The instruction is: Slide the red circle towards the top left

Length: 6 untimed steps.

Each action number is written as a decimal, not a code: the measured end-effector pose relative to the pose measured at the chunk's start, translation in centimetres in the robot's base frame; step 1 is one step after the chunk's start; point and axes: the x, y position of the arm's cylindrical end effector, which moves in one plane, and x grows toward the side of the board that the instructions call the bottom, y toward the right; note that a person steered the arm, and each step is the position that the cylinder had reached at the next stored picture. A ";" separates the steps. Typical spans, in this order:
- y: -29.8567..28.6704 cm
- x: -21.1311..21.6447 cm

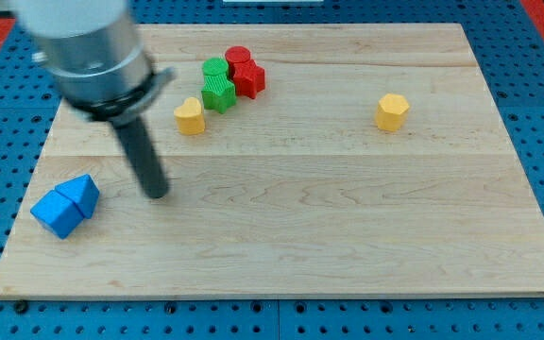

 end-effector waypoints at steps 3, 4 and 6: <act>11.3 -13.7; 11.1 -17.9; 8.3 -21.4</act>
